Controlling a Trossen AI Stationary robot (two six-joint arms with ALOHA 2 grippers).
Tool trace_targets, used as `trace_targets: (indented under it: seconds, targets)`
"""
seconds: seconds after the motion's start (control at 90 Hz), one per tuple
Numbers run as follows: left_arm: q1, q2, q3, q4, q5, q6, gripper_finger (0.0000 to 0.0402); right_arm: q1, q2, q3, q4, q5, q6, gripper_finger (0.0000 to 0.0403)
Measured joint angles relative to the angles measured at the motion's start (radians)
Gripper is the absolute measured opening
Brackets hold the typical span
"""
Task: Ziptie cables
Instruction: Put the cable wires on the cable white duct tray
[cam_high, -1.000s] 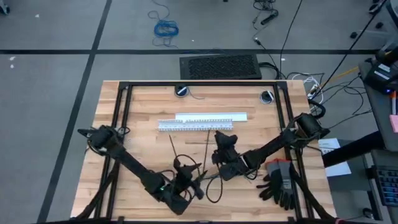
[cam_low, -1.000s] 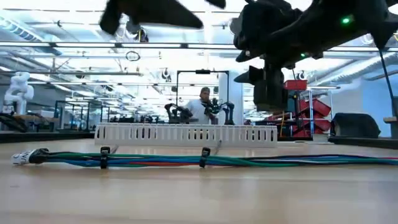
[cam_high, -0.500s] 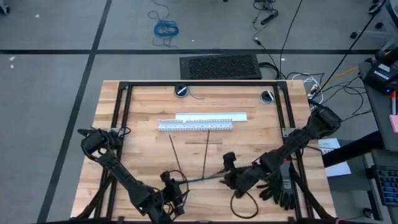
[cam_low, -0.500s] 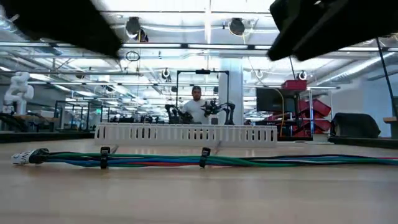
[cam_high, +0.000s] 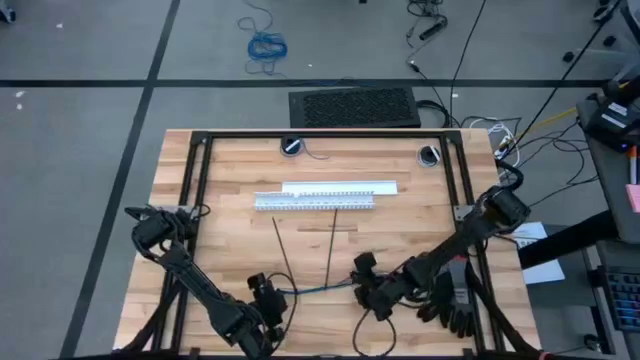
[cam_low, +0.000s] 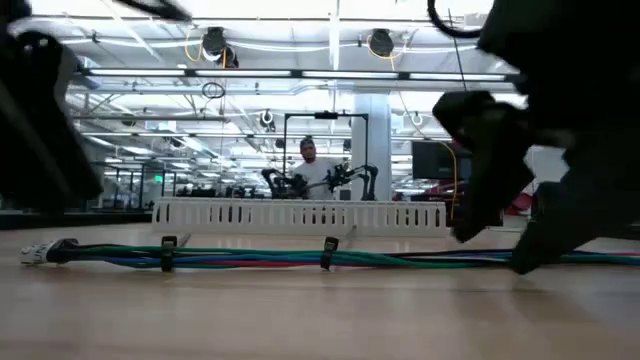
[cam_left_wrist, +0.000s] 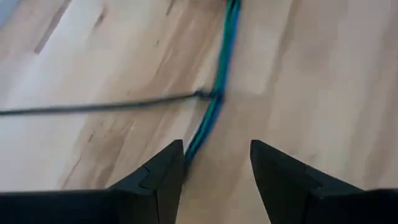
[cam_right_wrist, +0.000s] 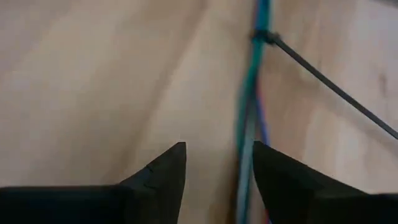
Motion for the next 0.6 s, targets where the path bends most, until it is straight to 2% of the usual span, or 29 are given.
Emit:
trace_targets:
  seconds: [0.256, 0.411, 0.489, 0.6]
  targets:
    - [0.04, 0.036, -0.046, 0.003, 0.02, -0.001, 0.0184, -0.048, 0.0, 0.0, 0.001, -0.013, -0.025, 0.0202]
    - [0.066, 0.034, -0.1, 0.084, 0.055, 0.029, 0.0181, -0.105, 0.0, 0.003, -0.011, -0.127, -0.016, 0.0202]
    - [0.074, 0.032, -0.126, 0.143, 0.076, 0.036, 0.0163, -0.119, 0.0, 0.003, -0.012, -0.154, -0.001, 0.02]
    - [0.077, 0.032, -0.135, 0.177, 0.091, 0.027, 0.0114, -0.123, 0.0, 0.003, -0.006, -0.163, 0.005, 0.0197]
